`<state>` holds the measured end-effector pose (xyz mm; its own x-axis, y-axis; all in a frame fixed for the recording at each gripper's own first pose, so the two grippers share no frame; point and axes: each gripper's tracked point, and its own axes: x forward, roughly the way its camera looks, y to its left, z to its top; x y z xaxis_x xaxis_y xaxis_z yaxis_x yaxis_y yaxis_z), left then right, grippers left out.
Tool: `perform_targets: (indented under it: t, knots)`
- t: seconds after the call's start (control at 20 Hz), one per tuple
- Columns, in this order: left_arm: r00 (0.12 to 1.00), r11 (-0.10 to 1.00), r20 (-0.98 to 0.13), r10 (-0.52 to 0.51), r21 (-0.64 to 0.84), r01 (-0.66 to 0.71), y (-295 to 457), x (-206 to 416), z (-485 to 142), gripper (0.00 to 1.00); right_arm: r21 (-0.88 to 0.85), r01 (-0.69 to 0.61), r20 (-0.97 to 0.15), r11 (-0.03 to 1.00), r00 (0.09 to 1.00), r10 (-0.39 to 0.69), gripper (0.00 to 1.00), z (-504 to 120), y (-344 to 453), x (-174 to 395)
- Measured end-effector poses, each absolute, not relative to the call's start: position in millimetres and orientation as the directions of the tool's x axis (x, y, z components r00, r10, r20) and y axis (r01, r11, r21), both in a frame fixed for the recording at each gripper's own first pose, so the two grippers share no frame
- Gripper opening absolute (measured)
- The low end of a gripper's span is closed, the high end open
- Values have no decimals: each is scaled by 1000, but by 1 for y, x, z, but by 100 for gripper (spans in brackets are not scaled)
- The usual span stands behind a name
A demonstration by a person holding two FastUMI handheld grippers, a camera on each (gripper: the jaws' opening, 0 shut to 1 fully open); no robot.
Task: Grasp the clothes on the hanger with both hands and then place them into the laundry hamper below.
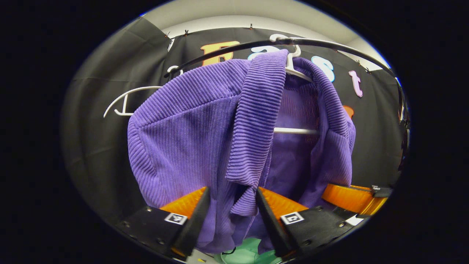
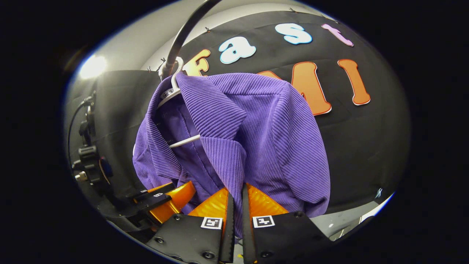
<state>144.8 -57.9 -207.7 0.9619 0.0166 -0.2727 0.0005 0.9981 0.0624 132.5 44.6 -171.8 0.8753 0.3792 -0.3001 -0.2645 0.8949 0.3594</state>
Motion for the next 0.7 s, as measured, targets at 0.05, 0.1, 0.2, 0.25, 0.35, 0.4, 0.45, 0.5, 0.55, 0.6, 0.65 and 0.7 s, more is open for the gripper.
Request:
perform_targets:
  t: [0.05, 0.1, 0.2, 0.25, 0.35, 0.4, 0.45, 0.5, 0.55, 0.6, 0.65, 0.7]
  knots:
    - [963, 998, -269, 21, 62, -4, -53, 144, -206, 50, 370, -264, -306, 891, 871, 385, 17, -170, 42, 131]
    - [965, 999, -263, 0, 50, 14, -53, 142, -203, 32, 378, -263, -310, 888, 867, 389, 17, -169, 38, 133]
    - [967, 999, -254, -30, 8, 33, -49, 135, -196, 7, 407, -258, -328, 876, 854, 404, 17, -167, 31, 136]
    - [964, 999, -262, -51, -12, 50, -48, 132, -194, 3, 434, -258, -328, 863, 847, 418, 17, -163, 27, 137]
    - [959, 996, -270, -86, -41, 78, -44, 124, -187, 1, 494, -245, -321, 834, 840, 437, 17, -157, 17, 144]
    - [958, 995, -272, -94, -48, 84, -38, 119, -181, 1, 522, -239, -315, 819, 838, 445, 17, -153, 11, 147]
    - [957, 994, -272, -102, -52, 92, -34, 113, -174, 0, 550, -238, -304, 801, 836, 457, 16, -148, 4, 149]
    - [956, 994, -272, -111, -52, 100, -29, 108, -167, 1, 568, -237, -294, 789, 837, 462, 16, -144, -3, 153]
    - [957, 993, -267, -115, -50, 105, -24, 103, -158, 0, 584, -232, -283, 778, 840, 463, 16, -139, -13, 159]
    - [959, 992, -254, -121, -51, 112, -20, 100, -147, 0, 599, -227, -276, 768, 842, 464, 16, -133, -21, 166]
    - [963, 991, -239, -128, -54, 118, -17, 97, -134, 0, 610, -223, -269, 760, 844, 463, 15, -127, -26, 173]
    - [965, 990, -222, -136, -64, 125, -14, 95, -121, 0, 616, -219, -270, 757, 844, 463, 15, -121, -32, 177]
